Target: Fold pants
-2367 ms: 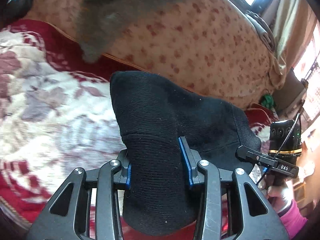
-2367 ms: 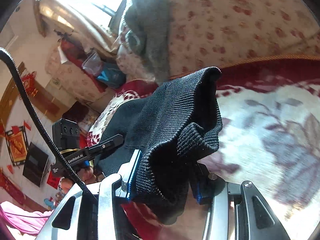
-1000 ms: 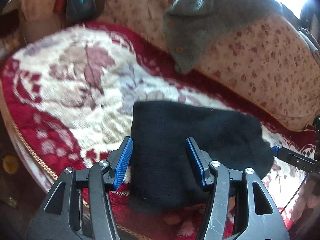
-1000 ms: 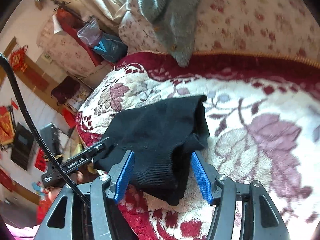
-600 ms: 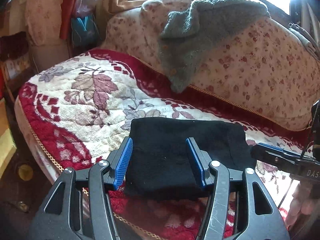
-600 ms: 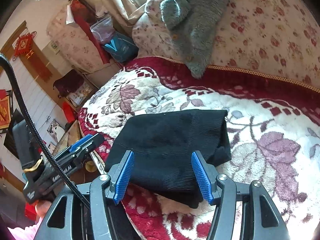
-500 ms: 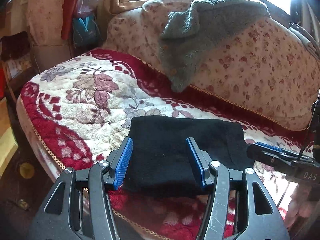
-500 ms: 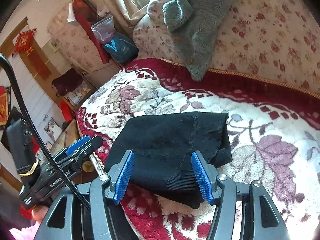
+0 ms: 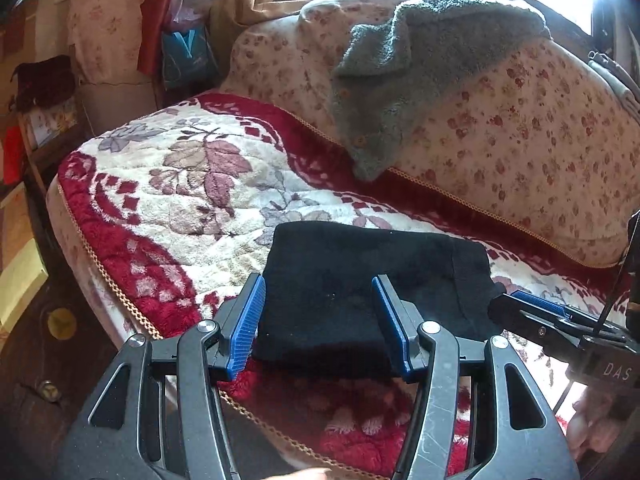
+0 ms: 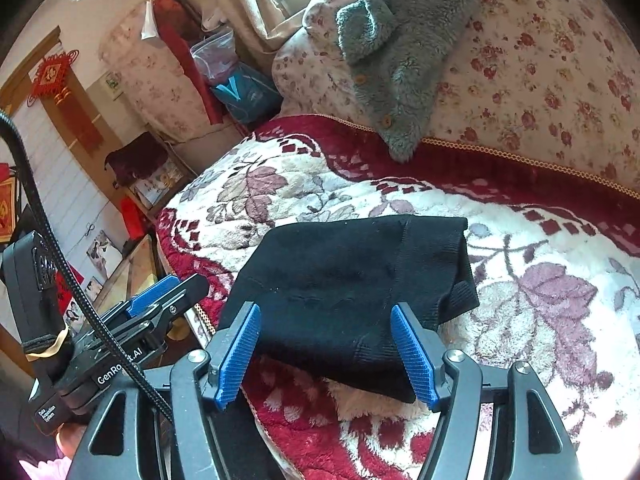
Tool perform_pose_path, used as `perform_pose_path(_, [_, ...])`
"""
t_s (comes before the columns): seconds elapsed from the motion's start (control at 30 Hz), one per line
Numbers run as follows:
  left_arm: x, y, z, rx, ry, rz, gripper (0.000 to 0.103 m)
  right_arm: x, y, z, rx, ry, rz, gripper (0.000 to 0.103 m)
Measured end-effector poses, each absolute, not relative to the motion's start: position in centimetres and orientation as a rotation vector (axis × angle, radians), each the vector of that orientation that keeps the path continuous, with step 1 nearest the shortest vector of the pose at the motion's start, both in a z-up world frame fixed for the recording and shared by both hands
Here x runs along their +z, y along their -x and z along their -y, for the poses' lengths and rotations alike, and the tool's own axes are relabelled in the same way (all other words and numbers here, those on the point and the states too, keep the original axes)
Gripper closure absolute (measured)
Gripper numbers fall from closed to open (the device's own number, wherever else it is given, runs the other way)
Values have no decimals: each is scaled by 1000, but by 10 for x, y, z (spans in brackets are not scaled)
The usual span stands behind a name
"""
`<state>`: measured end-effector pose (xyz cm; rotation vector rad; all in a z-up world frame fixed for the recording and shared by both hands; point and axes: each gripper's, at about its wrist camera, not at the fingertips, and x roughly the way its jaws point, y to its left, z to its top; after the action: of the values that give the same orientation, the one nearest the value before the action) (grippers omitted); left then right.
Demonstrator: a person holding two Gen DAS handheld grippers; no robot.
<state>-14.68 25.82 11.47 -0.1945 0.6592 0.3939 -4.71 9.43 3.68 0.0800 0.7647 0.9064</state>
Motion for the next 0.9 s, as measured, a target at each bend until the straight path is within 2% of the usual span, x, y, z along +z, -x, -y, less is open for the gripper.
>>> perform_pose_path(0.9, [111, 152, -259, 405, 198, -663, 48, 27, 54, -108, 916, -58, -798, 37])
